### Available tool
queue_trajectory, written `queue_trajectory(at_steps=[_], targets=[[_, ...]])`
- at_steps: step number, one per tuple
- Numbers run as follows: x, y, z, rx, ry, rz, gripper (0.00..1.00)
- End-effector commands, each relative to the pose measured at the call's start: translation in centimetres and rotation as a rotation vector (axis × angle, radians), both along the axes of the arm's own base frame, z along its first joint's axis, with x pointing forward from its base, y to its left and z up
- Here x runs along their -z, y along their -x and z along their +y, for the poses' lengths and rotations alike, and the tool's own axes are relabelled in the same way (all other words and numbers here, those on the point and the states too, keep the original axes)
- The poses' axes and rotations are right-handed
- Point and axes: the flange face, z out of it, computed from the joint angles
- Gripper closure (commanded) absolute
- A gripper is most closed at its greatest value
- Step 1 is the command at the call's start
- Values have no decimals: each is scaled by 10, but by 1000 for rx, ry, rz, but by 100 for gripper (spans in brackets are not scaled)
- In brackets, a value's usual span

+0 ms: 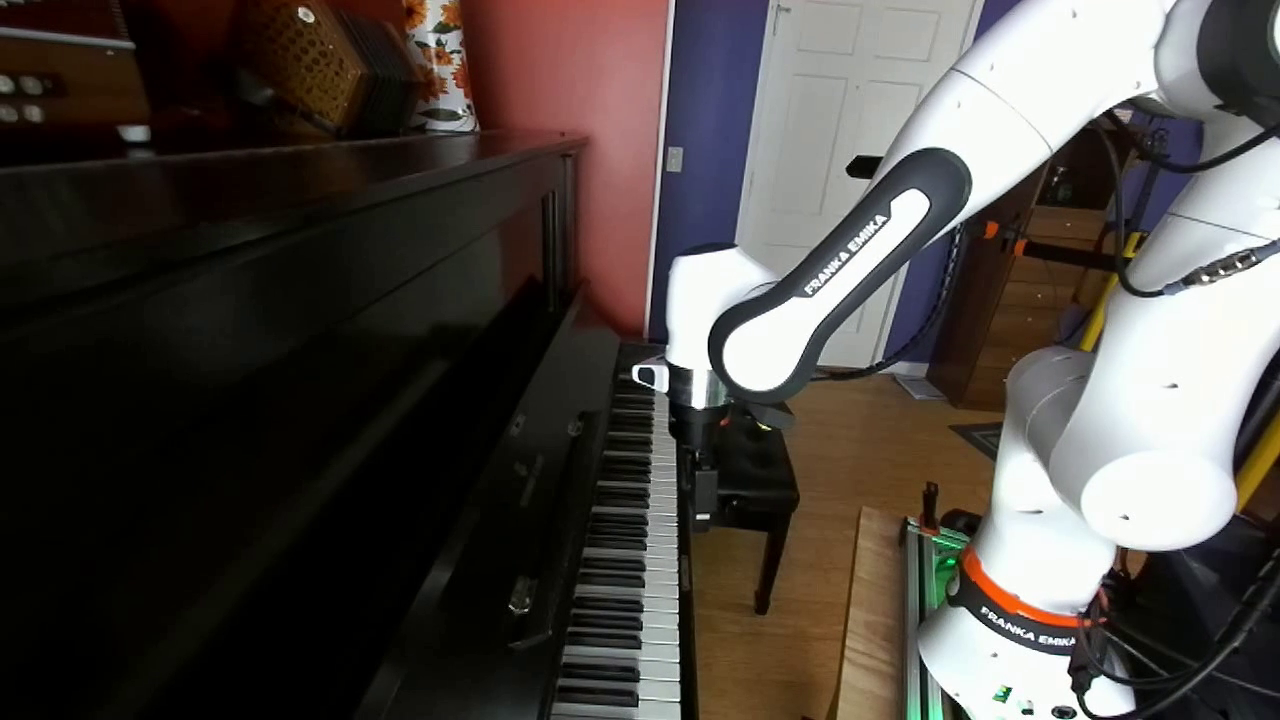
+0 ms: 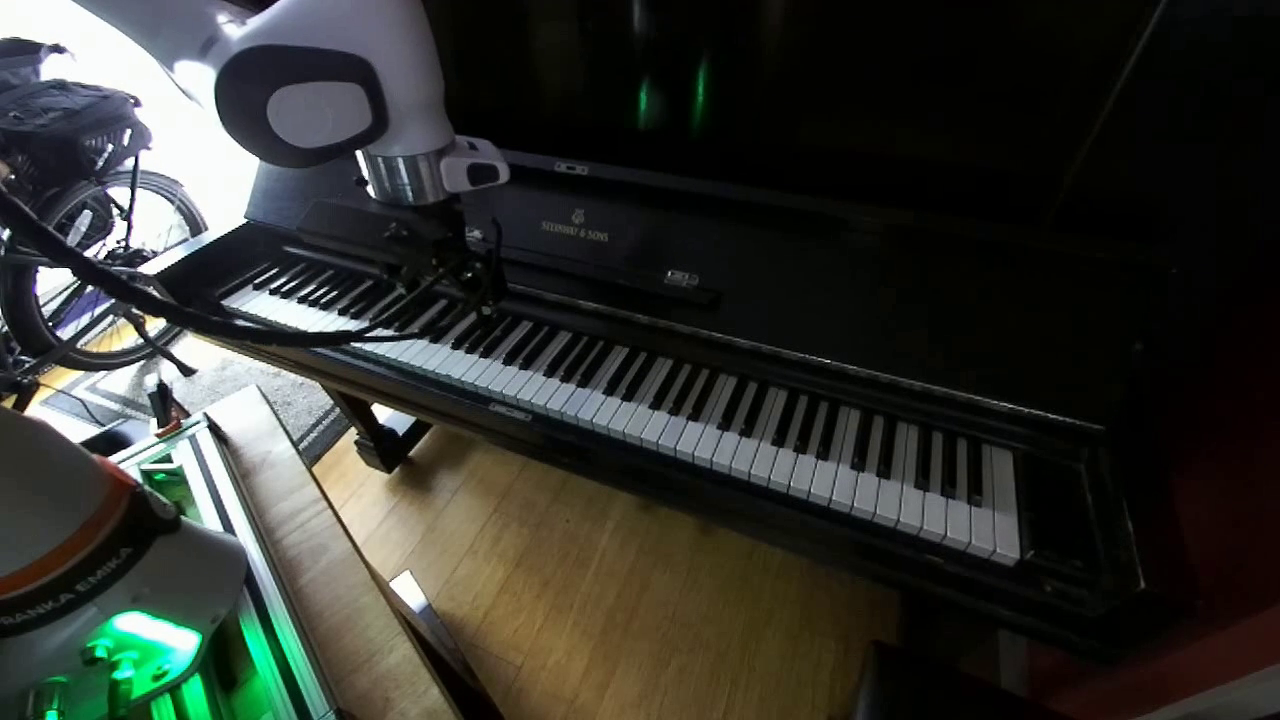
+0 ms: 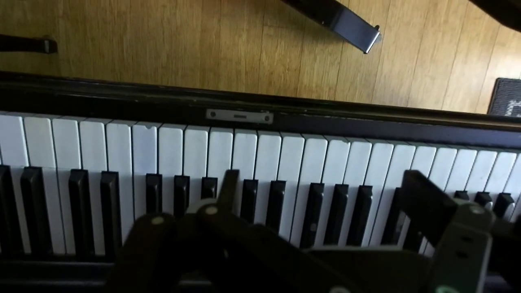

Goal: Press the fourth g key from the left on the piano

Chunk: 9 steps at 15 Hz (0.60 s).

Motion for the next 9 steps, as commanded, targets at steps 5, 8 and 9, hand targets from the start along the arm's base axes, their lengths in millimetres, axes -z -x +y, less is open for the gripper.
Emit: queue_trajectory(at_steps=[5,8,9], targets=[[57,-21,-19,34,-21,97,26],[71,-32,-25,38,-33,84,51],[76,-36,-26,36,-35,75,58]])
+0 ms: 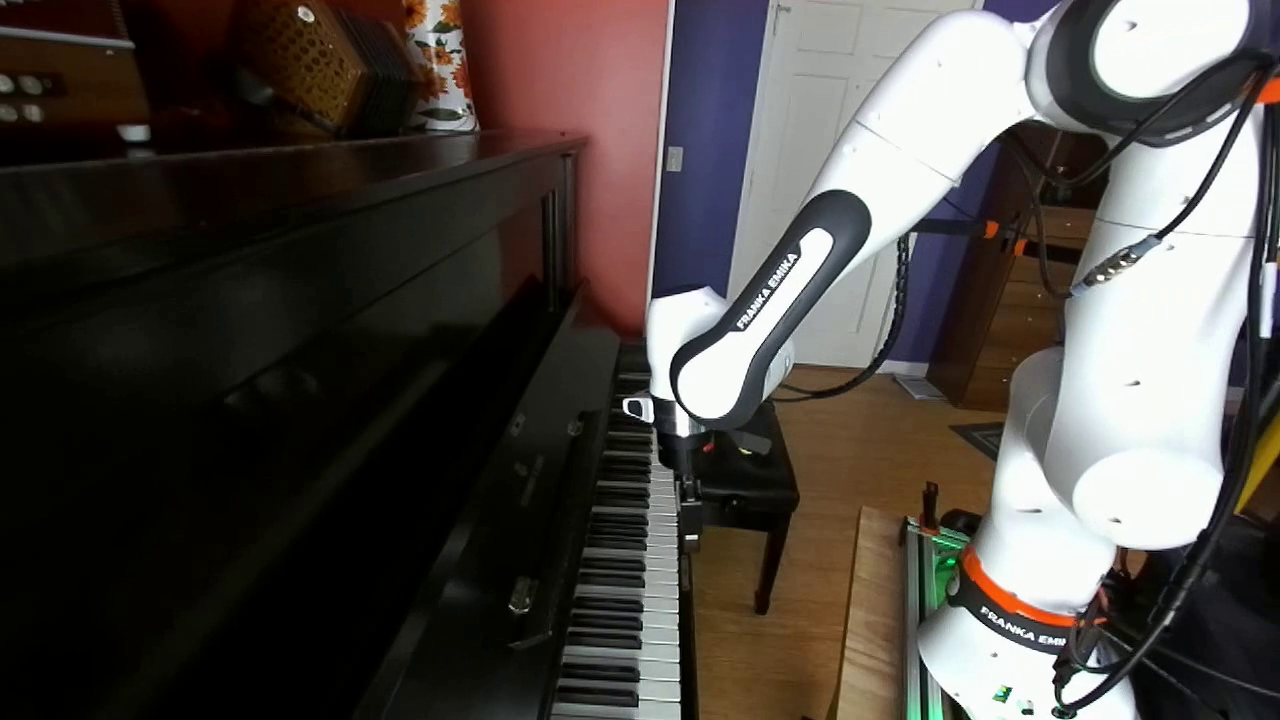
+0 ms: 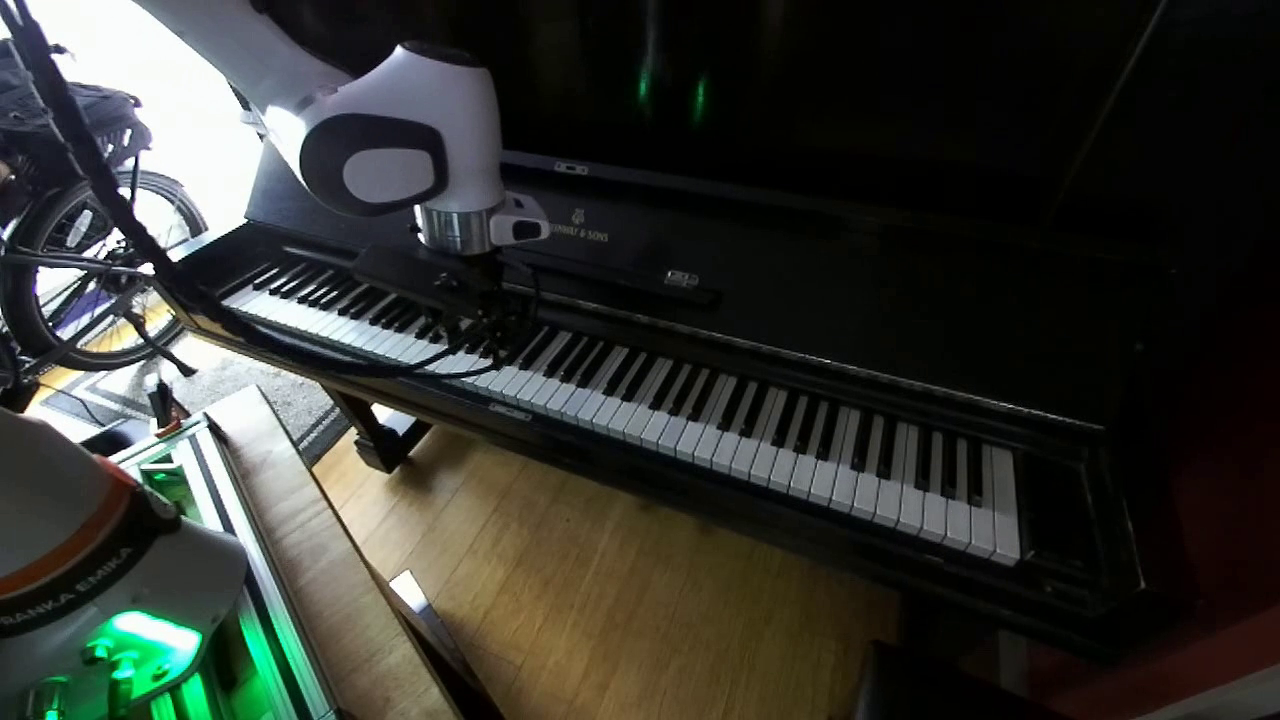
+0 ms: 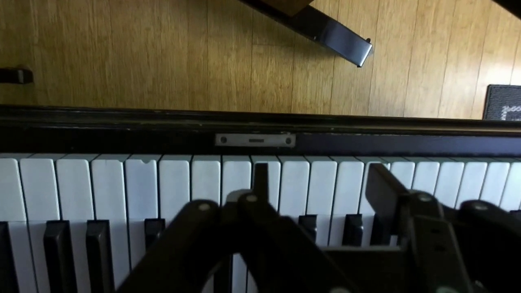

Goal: Press the fourth g key from the left on the piano

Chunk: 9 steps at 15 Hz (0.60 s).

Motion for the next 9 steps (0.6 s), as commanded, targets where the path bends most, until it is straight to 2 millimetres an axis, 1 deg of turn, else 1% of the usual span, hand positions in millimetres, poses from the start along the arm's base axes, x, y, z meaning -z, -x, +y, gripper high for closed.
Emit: queue_trajectory(at_steps=[1,2,4,5,6,9], targets=[[22,-16,-8,-1,-15,-21,65],[27,-20,-11,-5,-9,-34,74],[34,-24,-15,-6,3,-50,87],[38,-26,-17,-3,0,-54,96],[41,-28,-19,-1,1,-58,99],[50,-31,-23,4,3,-68,100]])
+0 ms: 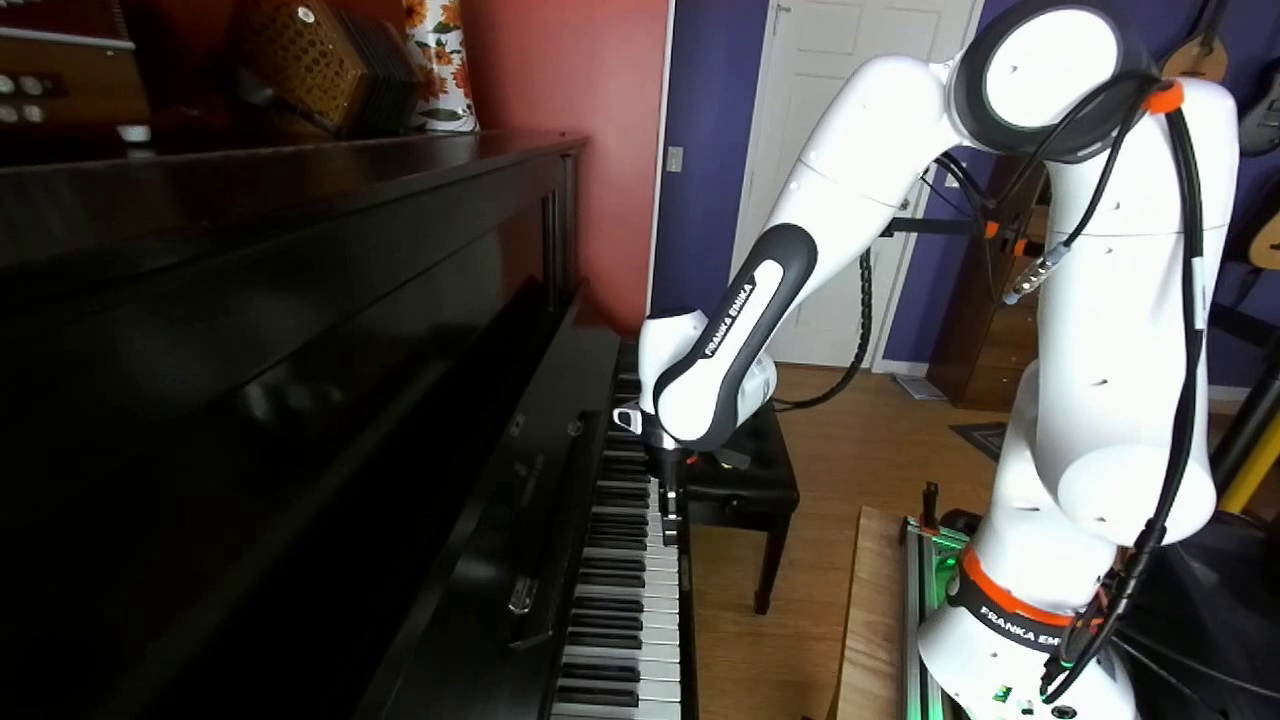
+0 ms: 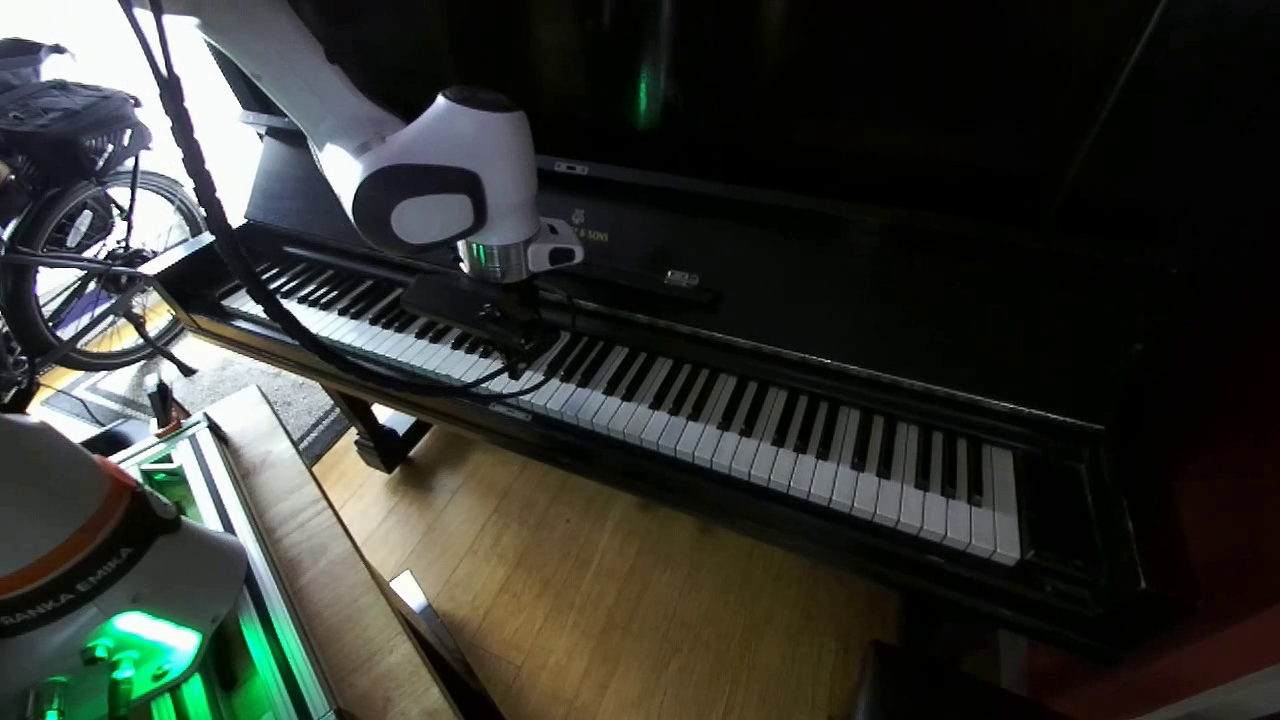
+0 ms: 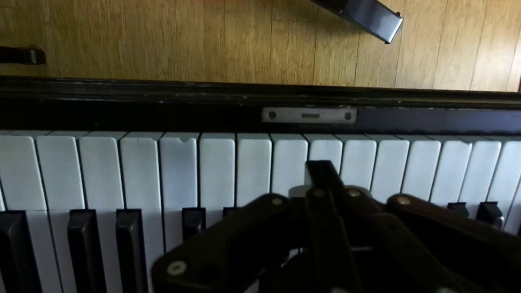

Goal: Press the fourth g key from the left on the piano

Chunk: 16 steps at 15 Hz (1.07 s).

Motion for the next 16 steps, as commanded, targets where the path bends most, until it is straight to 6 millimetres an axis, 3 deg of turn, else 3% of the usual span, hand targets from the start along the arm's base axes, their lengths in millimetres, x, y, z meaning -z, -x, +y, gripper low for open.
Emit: queue_trajectory(at_steps=[1,16], targets=[[14,-7,-6,-11,1,-18,100],[29,-12,-20,-18,19,-51,100]])
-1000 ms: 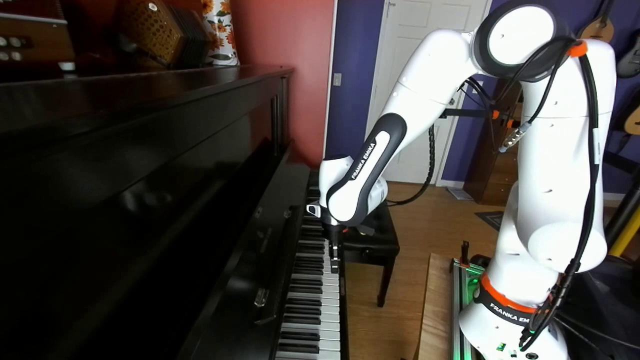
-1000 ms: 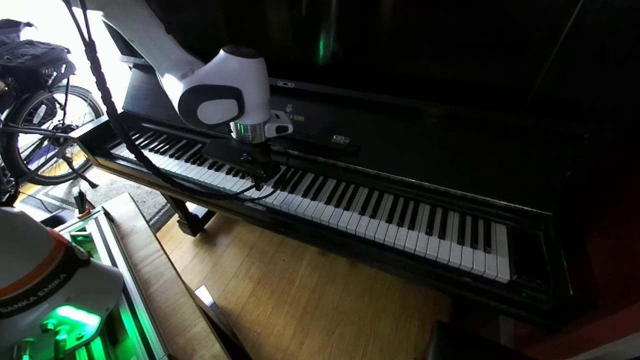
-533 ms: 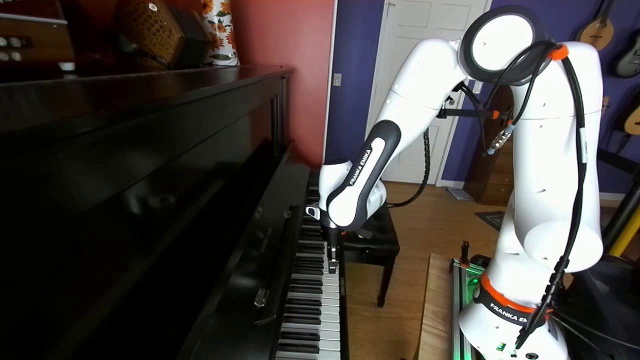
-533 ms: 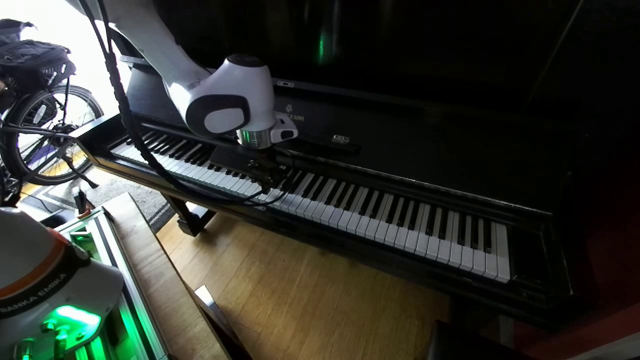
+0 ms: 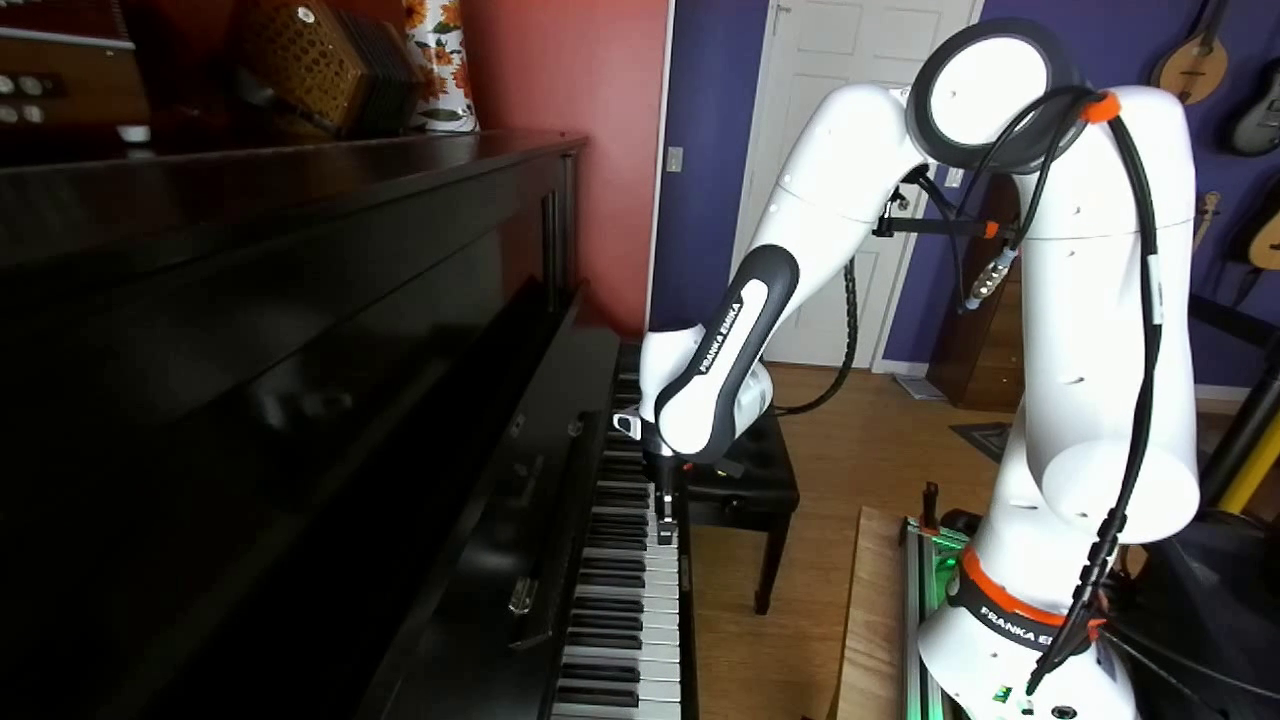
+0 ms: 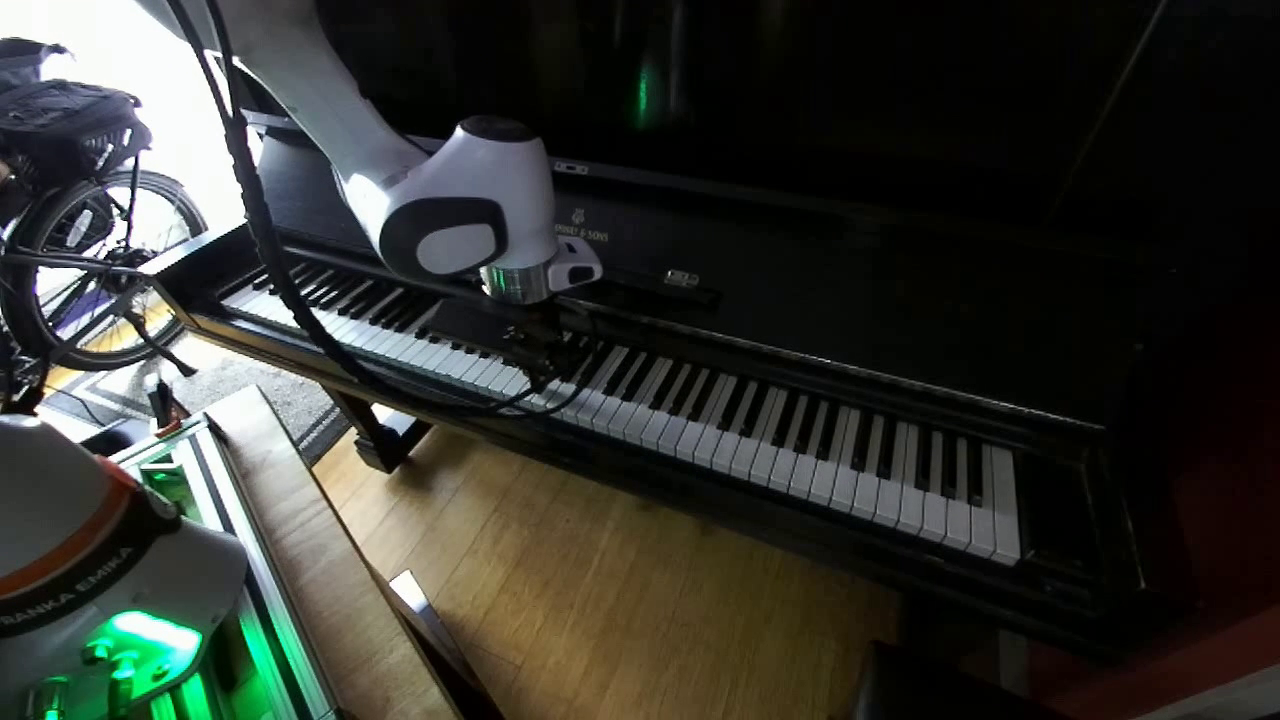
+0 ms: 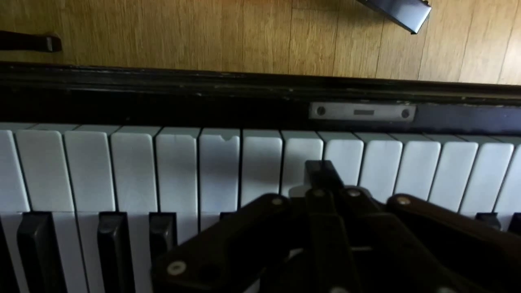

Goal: Press the fourth g key from the left on the piano

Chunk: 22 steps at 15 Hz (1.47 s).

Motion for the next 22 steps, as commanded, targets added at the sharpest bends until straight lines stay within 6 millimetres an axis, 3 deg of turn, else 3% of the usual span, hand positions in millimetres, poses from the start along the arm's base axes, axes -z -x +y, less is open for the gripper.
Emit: queue_trajectory(at_steps=[1,22], targets=[[6,-3,-3,-11,3,-9,100],[23,-4,-5,-24,5,20,100]])
